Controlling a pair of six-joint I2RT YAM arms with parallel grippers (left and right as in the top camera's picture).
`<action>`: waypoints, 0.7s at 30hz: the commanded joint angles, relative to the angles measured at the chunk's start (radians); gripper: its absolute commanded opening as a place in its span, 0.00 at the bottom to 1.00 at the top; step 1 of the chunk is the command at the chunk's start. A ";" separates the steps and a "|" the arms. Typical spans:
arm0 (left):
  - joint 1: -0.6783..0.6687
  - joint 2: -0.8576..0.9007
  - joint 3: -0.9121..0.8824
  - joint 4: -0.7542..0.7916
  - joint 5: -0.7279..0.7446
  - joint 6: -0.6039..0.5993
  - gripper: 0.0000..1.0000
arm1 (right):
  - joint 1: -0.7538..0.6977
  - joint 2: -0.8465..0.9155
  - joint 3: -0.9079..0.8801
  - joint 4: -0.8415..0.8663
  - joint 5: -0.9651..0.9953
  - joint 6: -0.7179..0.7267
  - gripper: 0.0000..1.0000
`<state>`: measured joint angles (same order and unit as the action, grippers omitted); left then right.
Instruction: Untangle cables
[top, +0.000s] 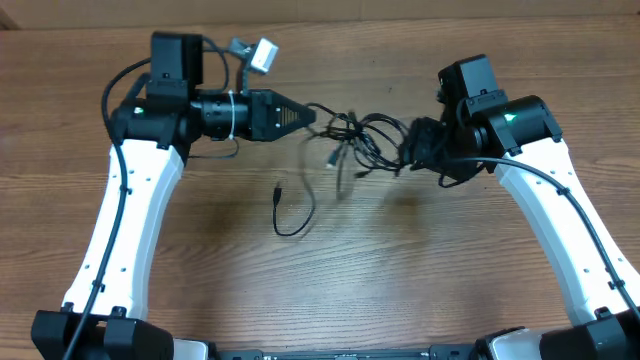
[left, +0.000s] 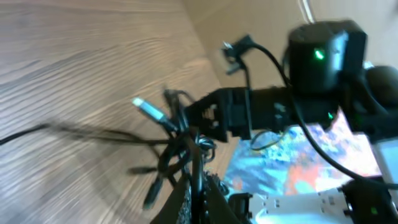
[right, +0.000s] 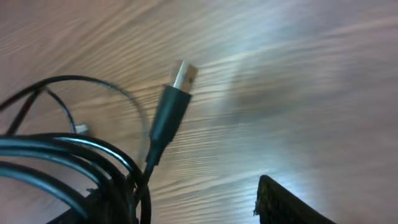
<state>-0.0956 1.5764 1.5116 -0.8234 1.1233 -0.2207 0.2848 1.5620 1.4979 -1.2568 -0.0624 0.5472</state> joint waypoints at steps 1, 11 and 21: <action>0.076 -0.009 0.018 -0.040 -0.077 -0.031 0.04 | -0.039 0.004 -0.006 -0.029 0.271 0.113 0.63; 0.108 -0.009 0.018 -0.224 -0.534 -0.090 0.04 | -0.053 0.004 -0.006 -0.013 0.271 0.147 0.66; 0.101 -0.008 0.016 -0.281 -0.682 -0.149 0.04 | -0.053 0.004 -0.006 0.010 0.211 0.159 0.75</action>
<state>0.0147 1.5764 1.5120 -1.0977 0.4973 -0.3462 0.2298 1.5627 1.4956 -1.2491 0.1558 0.6968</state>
